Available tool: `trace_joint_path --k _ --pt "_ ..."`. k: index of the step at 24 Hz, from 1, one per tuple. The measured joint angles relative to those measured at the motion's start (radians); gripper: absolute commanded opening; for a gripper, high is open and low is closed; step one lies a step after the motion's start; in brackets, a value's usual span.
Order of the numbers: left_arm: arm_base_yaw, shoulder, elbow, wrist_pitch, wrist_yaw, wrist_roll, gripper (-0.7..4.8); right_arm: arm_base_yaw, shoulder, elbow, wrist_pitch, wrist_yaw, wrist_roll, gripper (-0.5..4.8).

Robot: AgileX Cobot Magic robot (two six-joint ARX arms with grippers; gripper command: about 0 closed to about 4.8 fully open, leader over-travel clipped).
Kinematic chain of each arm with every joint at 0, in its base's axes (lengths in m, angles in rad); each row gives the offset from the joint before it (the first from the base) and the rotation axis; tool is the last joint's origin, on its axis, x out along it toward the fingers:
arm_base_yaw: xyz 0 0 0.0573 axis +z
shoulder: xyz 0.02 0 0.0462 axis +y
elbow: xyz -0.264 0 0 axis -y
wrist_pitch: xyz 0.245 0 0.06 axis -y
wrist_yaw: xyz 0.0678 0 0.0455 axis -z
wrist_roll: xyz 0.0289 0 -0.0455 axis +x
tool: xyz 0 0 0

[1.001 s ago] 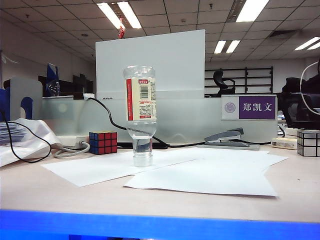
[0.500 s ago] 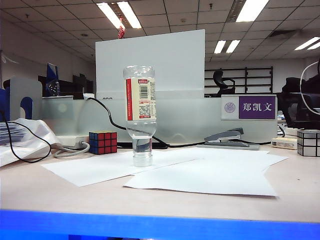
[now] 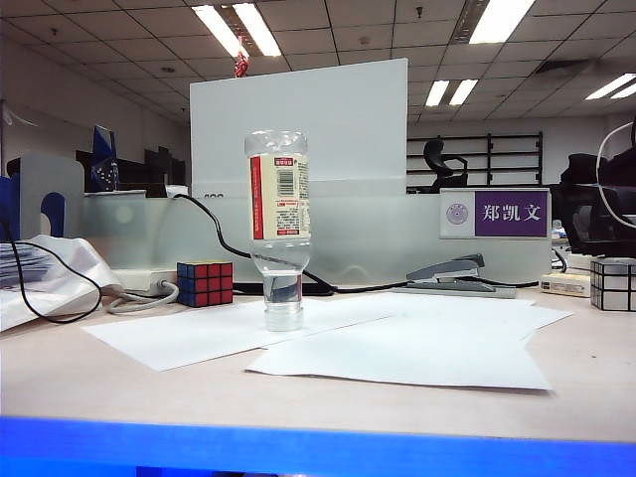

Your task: Flip the plastic bottle upside down.

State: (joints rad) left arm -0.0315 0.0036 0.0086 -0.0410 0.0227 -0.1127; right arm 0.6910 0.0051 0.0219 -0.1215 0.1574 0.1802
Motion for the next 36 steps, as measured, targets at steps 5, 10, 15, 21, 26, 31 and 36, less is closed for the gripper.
trace_joint_path --k 5,10,15,21,26,31,36 --pt "0.000 0.000 0.000 0.000 0.000 0.000 -0.05 0.000 0.000 0.000 0.000 0.000 0.000 -0.05" --pt "0.000 0.000 0.000 0.000 0.000 0.000 -0.05 0.000 0.000 0.000 0.000 0.000 0.000 -0.05" --pt "0.000 0.000 0.000 0.000 0.000 0.000 -0.05 -0.005 -0.003 0.000 0.000 -0.001 0.000 -0.05" --pt "0.000 0.000 0.000 0.000 0.000 0.000 -0.05 -0.135 -0.002 0.000 0.000 -0.003 0.000 -0.05" --pt "0.000 0.000 0.000 0.000 0.001 0.000 -0.05 -0.348 -0.002 -0.001 0.038 0.004 -0.051 -0.05" --pt "0.000 0.000 0.000 0.000 0.001 0.000 -0.05 -0.574 -0.002 -0.001 0.118 -0.004 -0.053 -0.05" --pt "0.000 0.000 0.000 0.000 0.001 0.000 -0.05 -0.722 -0.002 -0.001 0.141 -0.024 -0.045 -0.05"
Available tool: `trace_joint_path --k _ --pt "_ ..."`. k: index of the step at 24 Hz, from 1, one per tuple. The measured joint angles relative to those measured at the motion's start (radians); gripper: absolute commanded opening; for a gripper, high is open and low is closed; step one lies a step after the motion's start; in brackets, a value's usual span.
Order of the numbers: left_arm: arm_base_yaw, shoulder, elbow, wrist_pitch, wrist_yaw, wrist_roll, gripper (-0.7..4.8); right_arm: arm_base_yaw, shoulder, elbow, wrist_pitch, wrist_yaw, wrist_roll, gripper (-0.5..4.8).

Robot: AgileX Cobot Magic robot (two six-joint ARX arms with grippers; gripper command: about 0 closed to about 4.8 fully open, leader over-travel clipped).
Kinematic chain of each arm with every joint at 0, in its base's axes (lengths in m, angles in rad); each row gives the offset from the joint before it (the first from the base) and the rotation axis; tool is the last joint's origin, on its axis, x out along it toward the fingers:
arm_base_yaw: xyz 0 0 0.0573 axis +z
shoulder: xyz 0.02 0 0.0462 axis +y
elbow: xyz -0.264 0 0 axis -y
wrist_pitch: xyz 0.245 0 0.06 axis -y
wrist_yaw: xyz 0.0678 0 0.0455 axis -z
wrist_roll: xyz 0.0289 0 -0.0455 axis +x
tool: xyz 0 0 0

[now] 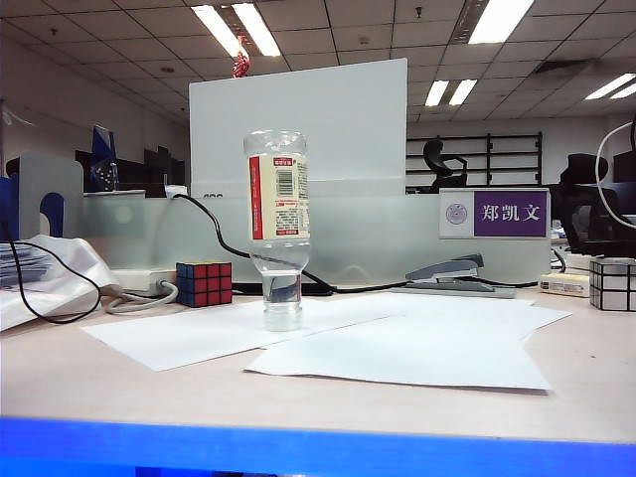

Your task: Flip the plastic bottle upside down.

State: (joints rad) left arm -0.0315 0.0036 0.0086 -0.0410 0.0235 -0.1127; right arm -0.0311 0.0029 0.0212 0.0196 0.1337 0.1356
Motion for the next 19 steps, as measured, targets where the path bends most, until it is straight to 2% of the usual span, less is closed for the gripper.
trace_joint_path --k 4,6,9,19 --pt "0.000 0.000 0.000 0.000 0.000 0.000 -0.05 -0.113 0.000 -0.001 -0.002 -0.089 0.004 -0.05" --pt "0.000 0.000 0.000 0.000 0.000 0.000 -0.05 -0.132 0.000 -0.003 -0.001 -0.124 0.004 -0.05" --pt "0.000 0.000 0.000 0.000 0.000 0.000 -0.05 -0.138 0.000 -0.011 -0.009 -0.157 0.005 -0.05" --pt "0.000 0.000 0.000 0.000 0.000 0.000 -0.05 -0.135 0.000 -0.012 -0.007 -0.160 0.010 -0.05"
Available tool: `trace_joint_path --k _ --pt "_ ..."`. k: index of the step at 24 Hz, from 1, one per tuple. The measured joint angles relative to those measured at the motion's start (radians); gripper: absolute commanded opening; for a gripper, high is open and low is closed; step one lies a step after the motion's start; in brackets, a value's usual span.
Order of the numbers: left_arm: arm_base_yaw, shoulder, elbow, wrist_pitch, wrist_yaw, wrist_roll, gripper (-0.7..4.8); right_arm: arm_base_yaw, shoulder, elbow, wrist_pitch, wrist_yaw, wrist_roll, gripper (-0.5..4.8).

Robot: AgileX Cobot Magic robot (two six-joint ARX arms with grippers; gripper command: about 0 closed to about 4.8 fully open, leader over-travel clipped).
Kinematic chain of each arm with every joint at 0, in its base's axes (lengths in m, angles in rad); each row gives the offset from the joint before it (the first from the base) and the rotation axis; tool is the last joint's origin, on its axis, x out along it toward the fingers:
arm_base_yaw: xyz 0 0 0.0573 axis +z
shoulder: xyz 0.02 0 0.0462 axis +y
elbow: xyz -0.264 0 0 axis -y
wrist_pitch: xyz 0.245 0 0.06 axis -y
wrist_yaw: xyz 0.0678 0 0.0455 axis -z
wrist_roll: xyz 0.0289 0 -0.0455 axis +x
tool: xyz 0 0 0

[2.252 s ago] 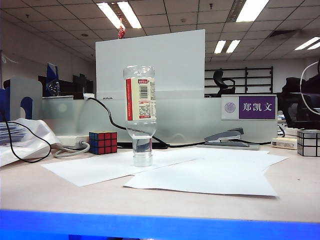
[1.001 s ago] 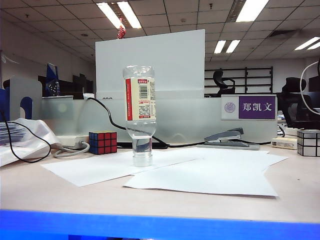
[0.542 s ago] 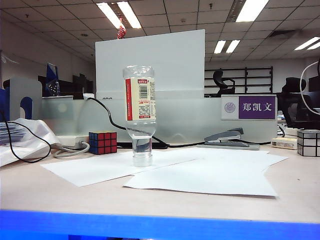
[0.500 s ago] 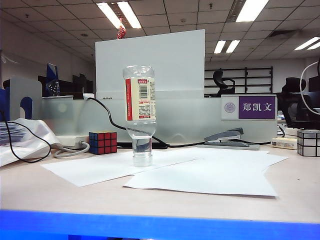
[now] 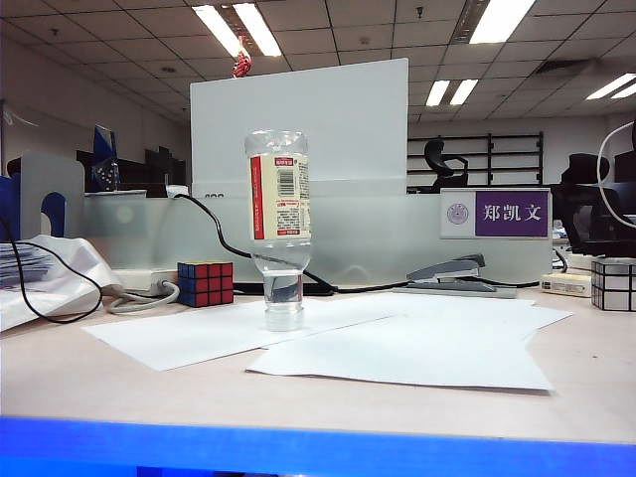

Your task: Flip the plastic bottle upside down.

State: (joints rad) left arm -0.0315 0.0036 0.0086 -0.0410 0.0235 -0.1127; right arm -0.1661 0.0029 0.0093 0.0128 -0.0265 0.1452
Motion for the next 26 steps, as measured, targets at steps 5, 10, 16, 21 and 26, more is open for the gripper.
trace_joint_path --k 5,10,16,21,26 --pt "0.000 0.000 0.000 0.000 0.000 0.000 -0.05 0.051 0.000 0.000 0.001 0.000 -0.008 -0.05" --pt "0.000 0.000 0.000 0.000 0.000 0.000 -0.05 0.072 0.000 0.000 0.001 -0.001 -0.015 -0.05" --pt "0.000 0.000 0.000 0.000 0.000 0.000 -0.05 0.087 0.000 0.000 0.001 0.000 -0.015 -0.05" --pt "0.000 0.000 0.000 0.000 0.000 0.000 -0.05 0.108 0.000 0.000 0.002 0.000 -0.015 -0.05" --pt "0.000 0.000 0.000 0.000 0.000 0.000 -0.05 0.111 0.000 0.000 0.004 -0.001 -0.015 -0.05"
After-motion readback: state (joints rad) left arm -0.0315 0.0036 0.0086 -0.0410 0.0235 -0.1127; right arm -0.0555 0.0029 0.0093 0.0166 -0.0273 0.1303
